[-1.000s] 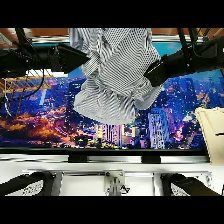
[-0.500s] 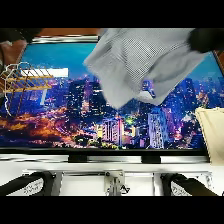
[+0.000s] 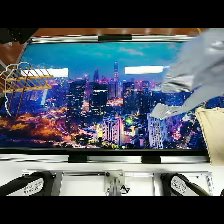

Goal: Fold the shirts.

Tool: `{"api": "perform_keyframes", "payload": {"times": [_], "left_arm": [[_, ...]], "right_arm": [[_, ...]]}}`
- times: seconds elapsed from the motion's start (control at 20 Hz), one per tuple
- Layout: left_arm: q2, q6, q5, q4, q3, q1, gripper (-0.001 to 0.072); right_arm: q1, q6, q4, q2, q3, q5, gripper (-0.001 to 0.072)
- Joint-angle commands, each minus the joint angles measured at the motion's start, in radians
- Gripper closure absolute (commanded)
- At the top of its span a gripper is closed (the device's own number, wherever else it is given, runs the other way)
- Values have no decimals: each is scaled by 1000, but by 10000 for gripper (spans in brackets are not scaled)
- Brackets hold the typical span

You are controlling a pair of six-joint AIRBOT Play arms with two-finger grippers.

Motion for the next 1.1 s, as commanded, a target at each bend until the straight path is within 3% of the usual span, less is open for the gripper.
{"api": "perform_keyframes", "payload": {"times": [0.0,0.1,0.25,0.4,0.55,0.75,1.05], "left_arm": [[-5,-1,-20,0,-26,-2,171],[-16,0,-20,14,-35,-16,171],[-43,-1,-13,80,-35,-68,203],[-51,0,92,133,-35,-136,203],[-50,0,202,143,-32,-188,203],[-47,5,243,142,-32,-249,172],[-21,132,428,183,-20,-335,149]], "right_arm": [[-139,-21,0,0,2,58,618],[-134,-107,34,0,2,130,618],[-71,-147,133,-3,-3,195,618],[109,-158,223,-5,-10,226,619],[383,-154,200,-5,-10,181,619],[683,-123,123,-30,-23,130,619],[917,-158,62,-126,-82,157,619]]}}
